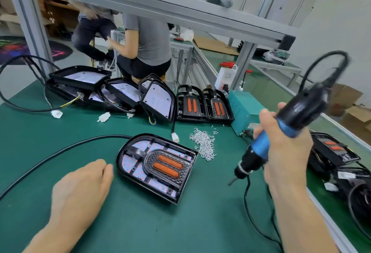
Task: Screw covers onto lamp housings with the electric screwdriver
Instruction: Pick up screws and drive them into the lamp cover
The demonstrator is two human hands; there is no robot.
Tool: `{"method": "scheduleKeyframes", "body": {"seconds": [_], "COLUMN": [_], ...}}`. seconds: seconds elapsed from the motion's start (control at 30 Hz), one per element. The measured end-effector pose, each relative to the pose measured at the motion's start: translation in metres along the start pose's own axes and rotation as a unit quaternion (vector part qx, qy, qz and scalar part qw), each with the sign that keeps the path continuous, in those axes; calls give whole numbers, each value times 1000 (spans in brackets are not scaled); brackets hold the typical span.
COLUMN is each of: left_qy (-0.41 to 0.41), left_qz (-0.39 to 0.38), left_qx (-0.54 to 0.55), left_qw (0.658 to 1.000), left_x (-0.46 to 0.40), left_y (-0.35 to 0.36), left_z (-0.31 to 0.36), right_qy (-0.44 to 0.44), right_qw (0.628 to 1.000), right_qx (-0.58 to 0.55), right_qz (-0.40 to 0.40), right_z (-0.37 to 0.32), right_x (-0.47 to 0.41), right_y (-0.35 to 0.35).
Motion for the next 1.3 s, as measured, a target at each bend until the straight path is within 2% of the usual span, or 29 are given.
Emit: {"method": "scheduleKeyframes", "body": {"seconds": [0.07,0.13,0.27,0.33,0.5,0.73,0.87,1.0,1.07,1.1,1.13,1.17,1.2,1.23,1.27,1.3], "left_qy": [-17,-6,20,30,56,87,112,124,118,114,111,107,108,108,109,111], "left_qz": [-23,-40,-72,-81,-78,-41,-50,-50,-55,-59,-61,-63,-59,-57,-54,-54], "left_qx": [-56,-98,-126,-129,-128,-31,48,68,71,72,76,83,91,100,110,117], "left_qw": [998,994,989,988,987,995,991,989,989,989,989,989,988,988,986,985], "left_x": [-7,-12,-20,-23,-34,-52,-56,-55,-55,-55,-55,-54,-54,-54,-54,-54], "left_y": [10,18,33,38,43,46,51,56,58,59,59,59,60,59,58,58], "left_z": [-9,-7,4,7,13,27,38,50,50,49,48,47,47,48,50,53], "right_qy": [44,91,144,165,171,160,146,151,126,87,39,-4,-22,-7,36,88], "right_qw": [993,970,884,845,787,694,654,634,585,559,562,598,652,710,745,749], "right_qx": [110,221,433,493,570,675,714,733,774,799,802,775,722,646,571,518], "right_qz": [-8,-38,-99,-125,-161,-196,-204,-196,-206,-205,-199,-202,-230,-280,-341,-403], "right_z": [23,51,101,120,139,156,169,173,166,156,144,133,127,125,125,129], "right_x": [-23,-37,-44,-46,-58,-57,-51,-54,-56,-57,-56,-52,-44,-32,-16,2], "right_y": [-12,-21,-35,-37,-33,-32,-29,-32,-29,-23,-12,2,18,34,50,62]}}
Point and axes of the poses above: each hand's wrist, its own x-axis away from the middle knuckle, its own y-axis out of the palm, z = x × y, the point moved 8 cm from there along -x, towards the middle knuckle, and after that the axes turned 3 degrees about z, right-handed, at the moved point
